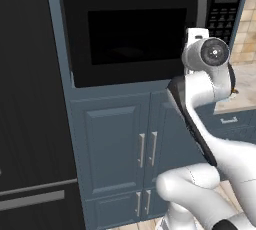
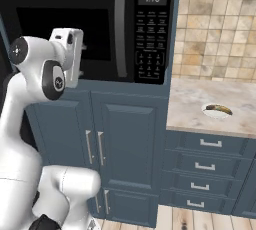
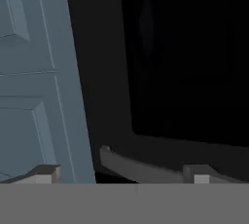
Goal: Remove the banana from the bowl and place it on the small plate. Then place the bowl with only the steak in the microwave, close the door, and press the start button to microwave the steak.
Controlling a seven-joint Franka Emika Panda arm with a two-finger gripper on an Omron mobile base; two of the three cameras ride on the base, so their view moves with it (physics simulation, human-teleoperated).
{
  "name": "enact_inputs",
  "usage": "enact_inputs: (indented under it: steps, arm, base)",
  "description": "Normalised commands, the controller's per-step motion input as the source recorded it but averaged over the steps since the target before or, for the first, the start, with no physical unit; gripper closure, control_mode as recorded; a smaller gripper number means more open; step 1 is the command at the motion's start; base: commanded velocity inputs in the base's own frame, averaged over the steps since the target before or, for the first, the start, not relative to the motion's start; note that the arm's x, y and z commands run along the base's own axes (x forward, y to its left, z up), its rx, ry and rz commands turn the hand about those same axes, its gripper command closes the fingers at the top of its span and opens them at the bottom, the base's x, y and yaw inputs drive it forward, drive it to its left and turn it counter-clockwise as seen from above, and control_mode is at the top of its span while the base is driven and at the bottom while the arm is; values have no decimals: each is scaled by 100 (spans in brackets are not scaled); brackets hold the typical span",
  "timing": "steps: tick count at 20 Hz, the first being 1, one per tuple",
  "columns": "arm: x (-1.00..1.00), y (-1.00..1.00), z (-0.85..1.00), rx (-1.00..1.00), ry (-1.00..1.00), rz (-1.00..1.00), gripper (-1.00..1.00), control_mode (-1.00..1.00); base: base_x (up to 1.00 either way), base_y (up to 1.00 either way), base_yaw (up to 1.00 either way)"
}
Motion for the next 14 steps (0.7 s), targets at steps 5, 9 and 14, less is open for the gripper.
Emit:
enact_inputs:
  steps: [5,9,14]
  arm:
    - [-99,-81,-21,21,8,0,-100,-100]
    - [-60,-97,-67,20,0,3,-100,-100]
    - [6,-54,-35,13,-7,13,-100,-100]
  base:
    - [0,0,0]
    - [0,0,0]
    - [0,0,0]
